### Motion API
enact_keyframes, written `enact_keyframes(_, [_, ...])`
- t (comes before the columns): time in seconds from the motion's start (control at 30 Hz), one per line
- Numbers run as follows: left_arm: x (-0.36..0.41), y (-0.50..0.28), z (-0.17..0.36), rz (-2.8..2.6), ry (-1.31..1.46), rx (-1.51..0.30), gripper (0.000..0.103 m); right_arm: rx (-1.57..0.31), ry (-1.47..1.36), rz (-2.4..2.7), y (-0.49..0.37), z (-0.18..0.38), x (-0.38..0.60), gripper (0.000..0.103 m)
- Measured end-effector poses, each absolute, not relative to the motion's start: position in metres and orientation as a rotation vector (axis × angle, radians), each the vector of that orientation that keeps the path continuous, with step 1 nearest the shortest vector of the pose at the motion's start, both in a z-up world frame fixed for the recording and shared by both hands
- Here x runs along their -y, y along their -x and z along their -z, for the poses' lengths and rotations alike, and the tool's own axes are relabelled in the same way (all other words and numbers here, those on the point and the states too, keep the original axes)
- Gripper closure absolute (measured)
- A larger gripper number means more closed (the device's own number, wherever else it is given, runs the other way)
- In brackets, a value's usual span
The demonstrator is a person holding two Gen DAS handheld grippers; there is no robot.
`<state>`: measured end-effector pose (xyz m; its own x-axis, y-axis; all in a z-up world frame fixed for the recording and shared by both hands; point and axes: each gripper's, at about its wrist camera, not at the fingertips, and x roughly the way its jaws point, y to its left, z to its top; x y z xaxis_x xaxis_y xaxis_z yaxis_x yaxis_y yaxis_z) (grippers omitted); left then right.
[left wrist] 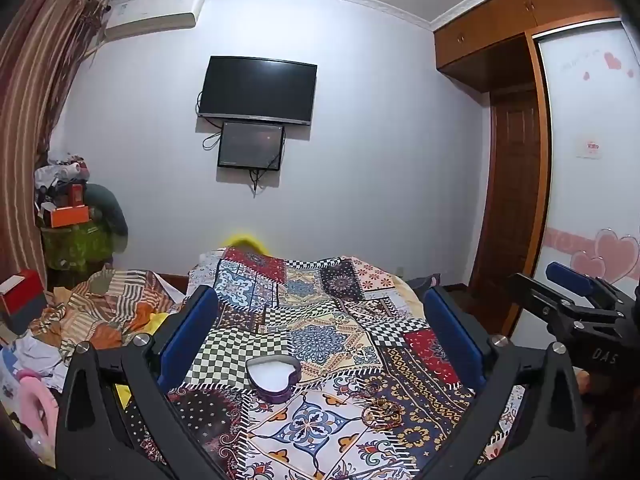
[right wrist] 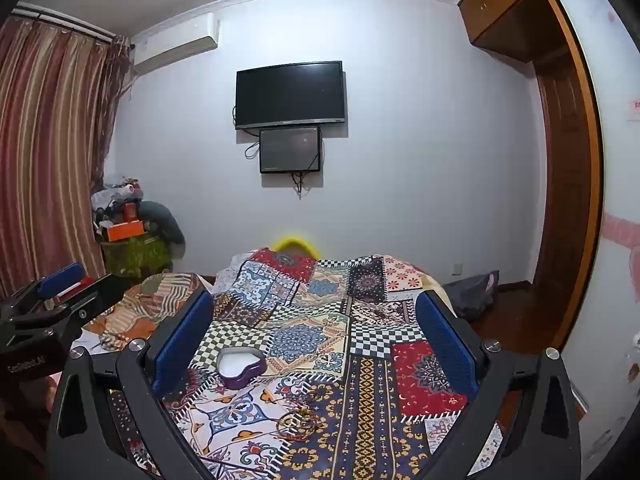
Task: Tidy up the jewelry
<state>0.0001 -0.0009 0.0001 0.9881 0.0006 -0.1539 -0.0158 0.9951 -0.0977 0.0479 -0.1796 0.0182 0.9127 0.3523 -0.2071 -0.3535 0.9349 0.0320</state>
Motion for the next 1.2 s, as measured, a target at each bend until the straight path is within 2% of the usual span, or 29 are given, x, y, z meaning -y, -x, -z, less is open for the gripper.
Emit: enact_keyframes(1.2, [0.003,-0.002,0.001,-0.003,0.075,-0.168,0.000,-0.230,0.005,-0.367,-0.048,-0.016,0.175,0.003])
